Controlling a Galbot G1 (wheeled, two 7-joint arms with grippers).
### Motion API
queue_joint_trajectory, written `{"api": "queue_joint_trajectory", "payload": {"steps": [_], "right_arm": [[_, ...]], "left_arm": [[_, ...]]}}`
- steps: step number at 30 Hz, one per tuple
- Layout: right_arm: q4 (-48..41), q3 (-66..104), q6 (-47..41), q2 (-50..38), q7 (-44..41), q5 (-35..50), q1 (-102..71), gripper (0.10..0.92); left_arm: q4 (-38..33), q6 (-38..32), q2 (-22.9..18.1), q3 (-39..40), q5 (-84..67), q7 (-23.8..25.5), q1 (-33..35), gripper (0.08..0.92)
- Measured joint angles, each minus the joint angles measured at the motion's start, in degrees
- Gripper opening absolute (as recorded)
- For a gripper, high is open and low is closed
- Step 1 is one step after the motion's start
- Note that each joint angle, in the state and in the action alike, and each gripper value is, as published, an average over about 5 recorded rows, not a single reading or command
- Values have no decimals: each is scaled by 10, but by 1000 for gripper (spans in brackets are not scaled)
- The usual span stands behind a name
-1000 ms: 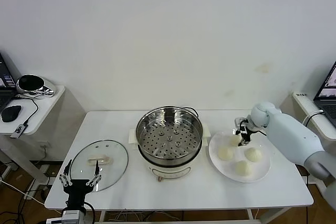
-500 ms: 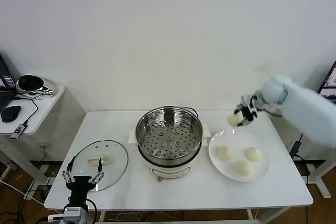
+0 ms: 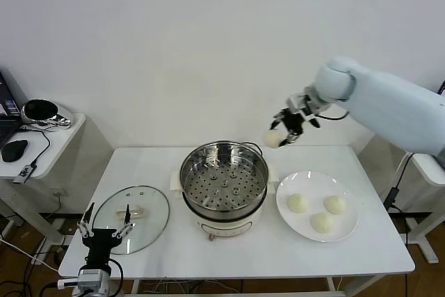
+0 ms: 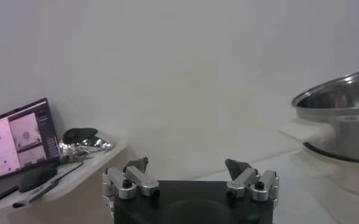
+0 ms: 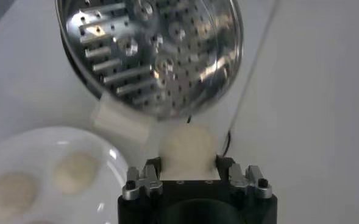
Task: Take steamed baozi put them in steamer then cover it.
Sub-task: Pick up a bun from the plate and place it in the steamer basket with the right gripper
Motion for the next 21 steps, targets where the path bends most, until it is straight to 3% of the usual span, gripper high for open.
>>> {"api": "queue_joint_trajectory", "payload": {"steps": [9,21], "right_arm": [[-59,-38,101,116,9,-28,-6,577],[-152,-44,236,205,48,-137,-55,578]], "left_arm": [[-3,-3,-8,-13,0,0,9,823],[-4,-4,-15,-18,0,0,10,823]]}}
